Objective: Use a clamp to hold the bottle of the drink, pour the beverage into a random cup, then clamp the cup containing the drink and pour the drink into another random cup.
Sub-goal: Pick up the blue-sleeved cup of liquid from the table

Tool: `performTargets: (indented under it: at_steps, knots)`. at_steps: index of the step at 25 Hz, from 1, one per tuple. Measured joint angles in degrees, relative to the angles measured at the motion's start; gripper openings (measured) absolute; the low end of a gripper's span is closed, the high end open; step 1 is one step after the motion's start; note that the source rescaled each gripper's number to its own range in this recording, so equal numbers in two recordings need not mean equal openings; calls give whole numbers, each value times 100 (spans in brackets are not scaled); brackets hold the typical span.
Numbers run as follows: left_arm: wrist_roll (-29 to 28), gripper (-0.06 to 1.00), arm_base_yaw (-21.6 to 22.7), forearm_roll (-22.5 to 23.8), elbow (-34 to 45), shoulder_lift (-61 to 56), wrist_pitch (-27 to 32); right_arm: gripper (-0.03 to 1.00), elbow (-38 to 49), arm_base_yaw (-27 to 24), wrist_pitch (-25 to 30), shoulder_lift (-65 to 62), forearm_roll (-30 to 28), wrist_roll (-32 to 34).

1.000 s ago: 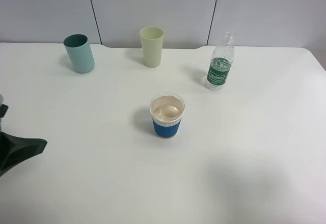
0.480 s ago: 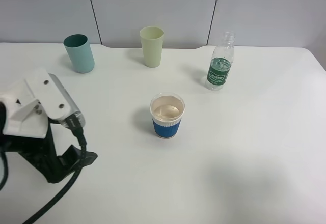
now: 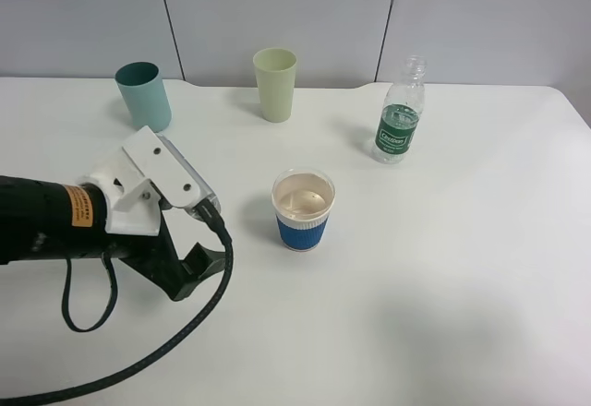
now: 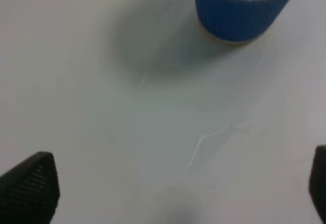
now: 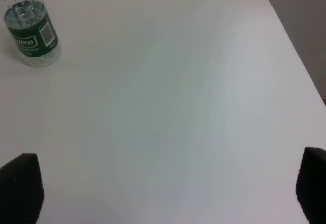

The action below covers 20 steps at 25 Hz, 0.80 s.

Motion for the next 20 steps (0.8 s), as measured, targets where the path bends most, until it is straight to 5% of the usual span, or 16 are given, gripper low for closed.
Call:
performTargets:
  at_steps: [14, 20]
  knots:
    - [-103, 100, 0, 450, 6, 1419, -2436, 100, 0, 0, 0, 0, 0, 0]
    - [-495, 100, 0, 988, 1, 1982, -3383, 100, 0, 0, 0, 0, 0, 0]
